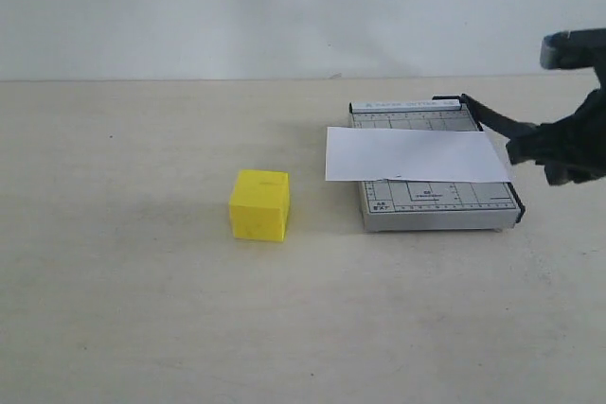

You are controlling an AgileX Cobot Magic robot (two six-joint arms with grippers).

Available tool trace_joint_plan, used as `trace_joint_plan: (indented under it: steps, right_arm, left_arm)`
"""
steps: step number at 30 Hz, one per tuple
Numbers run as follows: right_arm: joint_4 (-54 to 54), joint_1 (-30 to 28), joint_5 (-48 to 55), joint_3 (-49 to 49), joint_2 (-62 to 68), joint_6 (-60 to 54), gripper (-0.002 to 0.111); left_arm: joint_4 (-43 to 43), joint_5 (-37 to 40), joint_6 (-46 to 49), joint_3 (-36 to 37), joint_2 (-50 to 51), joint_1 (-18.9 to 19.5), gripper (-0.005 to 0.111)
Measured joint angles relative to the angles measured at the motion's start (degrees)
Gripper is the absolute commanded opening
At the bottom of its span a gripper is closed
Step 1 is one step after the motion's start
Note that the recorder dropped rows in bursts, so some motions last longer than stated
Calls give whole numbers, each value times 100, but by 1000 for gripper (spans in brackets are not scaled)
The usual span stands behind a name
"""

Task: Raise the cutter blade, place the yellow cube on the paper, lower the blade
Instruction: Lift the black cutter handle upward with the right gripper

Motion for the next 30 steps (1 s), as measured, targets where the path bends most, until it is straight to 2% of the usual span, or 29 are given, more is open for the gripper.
trace_joint_plan:
  steps: [10, 12, 17, 18, 20, 22, 25, 27, 30]
  right_arm:
    - [-67, -15, -74, -348, -337, -149, 3]
    - [26, -25, -66, -348, -337, -230, 13]
    - [642, -68, 23, -372, -410, -868, 56]
    - [842, -68, 66, -383, -463, -1057, 59]
    - [1139, -71, 91, -395, -524, -1340, 57]
    - [1298, -81, 104, -395, -565, -1537, 51]
    - [1383, -103, 85, -349, -976, -1809, 50]
    - [1638, -78, -452, -110, -1708, -2015, 50]
    - [2018, -48, -1139, 968, -3221, -2096, 50]
  left_arm:
    - [0, 0, 0, 0, 0, 0, 4]
    - [0, 0, 0, 0, 0, 0, 4]
    - [0, 0, 0, 0, 0, 0, 4]
    - [0, 0, 0, 0, 0, 0, 4]
    - [0, 0, 0, 0, 0, 0, 4]
    - [0, 0, 0, 0, 0, 0, 4]
    - [0, 0, 0, 0, 0, 0, 4]
    - [0, 0, 0, 0, 0, 0, 4]
    - [0, 0, 0, 0, 0, 0, 4]
